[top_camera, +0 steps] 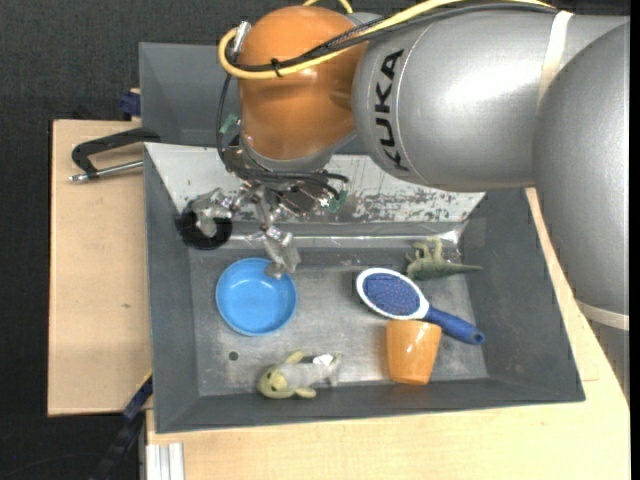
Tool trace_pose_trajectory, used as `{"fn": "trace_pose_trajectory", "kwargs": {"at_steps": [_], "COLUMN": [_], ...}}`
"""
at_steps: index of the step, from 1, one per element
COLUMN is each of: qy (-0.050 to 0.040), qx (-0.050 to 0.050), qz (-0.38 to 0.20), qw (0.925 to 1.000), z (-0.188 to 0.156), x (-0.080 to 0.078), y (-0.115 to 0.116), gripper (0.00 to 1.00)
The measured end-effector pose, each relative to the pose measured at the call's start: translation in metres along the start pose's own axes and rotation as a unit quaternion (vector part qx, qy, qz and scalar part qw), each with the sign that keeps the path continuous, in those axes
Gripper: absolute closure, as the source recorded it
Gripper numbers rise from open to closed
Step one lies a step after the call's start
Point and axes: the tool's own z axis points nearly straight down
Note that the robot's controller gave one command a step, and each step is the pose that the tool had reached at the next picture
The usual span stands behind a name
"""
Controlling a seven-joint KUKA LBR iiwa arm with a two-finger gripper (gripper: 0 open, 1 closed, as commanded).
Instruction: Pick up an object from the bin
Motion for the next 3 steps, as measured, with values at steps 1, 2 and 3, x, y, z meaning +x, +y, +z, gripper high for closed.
{"fn": "trace_pose_trajectory", "kwargs": {"at_steps": [1, 2, 3], "qy": [0.0055, 0.0040, 0.0022], "qx": [-0.004, -0.002, -0.001], "qz": [-0.011, -0.089, -0.089], "qw": [0.9999, 0.9960, 0.9960], "z": [0.088, 0.128, 0.126], "x": [0.012, 0.018, 0.017], "y": [0.002, -0.009, -0.010], "gripper": [0.00, 0.00, 1.00]}}
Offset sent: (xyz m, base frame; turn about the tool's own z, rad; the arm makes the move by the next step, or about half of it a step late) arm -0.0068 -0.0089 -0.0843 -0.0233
